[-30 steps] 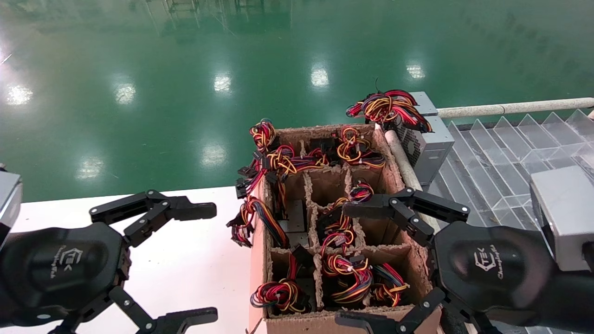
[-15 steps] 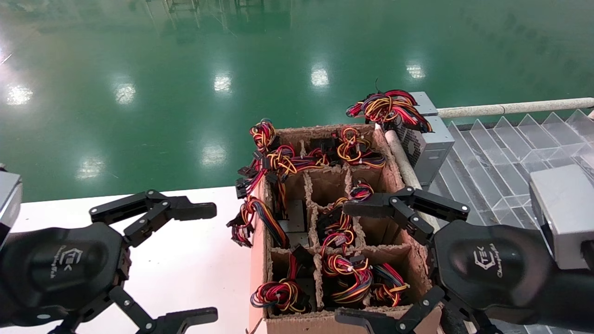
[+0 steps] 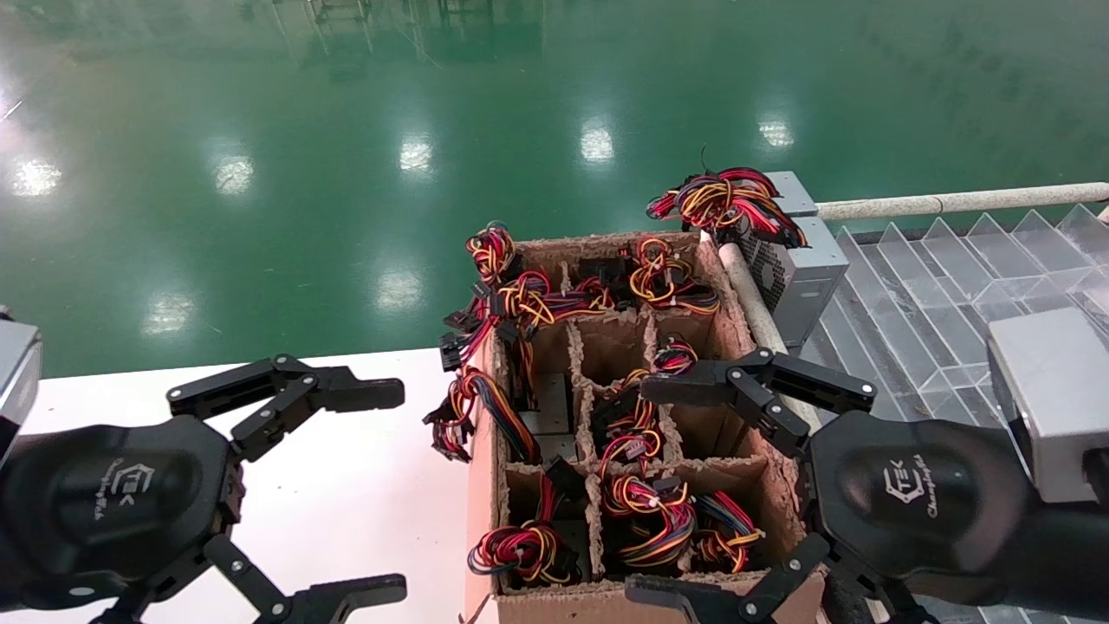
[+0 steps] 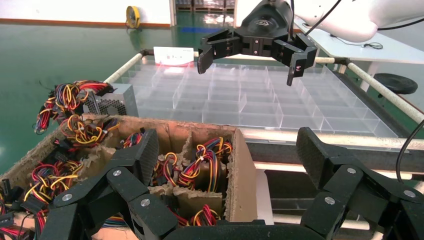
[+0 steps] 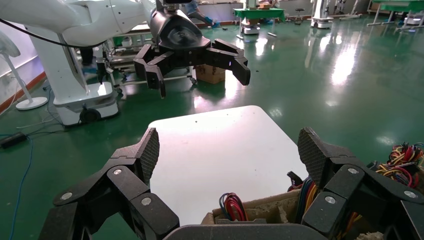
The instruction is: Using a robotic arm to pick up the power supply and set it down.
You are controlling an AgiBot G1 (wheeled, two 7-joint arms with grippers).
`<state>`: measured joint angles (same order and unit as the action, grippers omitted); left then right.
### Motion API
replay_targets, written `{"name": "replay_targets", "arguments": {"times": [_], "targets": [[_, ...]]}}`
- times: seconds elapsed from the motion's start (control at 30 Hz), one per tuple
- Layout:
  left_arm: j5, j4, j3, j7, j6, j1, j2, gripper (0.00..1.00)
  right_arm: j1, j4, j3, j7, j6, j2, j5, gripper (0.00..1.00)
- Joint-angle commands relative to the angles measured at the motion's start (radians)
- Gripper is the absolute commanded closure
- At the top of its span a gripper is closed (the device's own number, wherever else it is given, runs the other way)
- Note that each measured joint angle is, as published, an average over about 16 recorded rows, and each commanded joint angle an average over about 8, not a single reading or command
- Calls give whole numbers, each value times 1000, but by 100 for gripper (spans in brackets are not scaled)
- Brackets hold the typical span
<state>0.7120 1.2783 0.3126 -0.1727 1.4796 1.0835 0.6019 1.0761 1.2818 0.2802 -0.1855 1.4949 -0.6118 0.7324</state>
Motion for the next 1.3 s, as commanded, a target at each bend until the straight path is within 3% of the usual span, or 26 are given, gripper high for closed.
{"name": "replay_targets", "arguments": {"times": [0.03, 1.3], "targets": [[0, 0, 0, 0, 0, 0, 0, 0, 0, 0, 0, 0, 0, 0, 0, 0], [0, 0, 0, 0, 0, 0, 0, 0, 1, 0, 0, 0, 0, 0, 0, 0]]}}
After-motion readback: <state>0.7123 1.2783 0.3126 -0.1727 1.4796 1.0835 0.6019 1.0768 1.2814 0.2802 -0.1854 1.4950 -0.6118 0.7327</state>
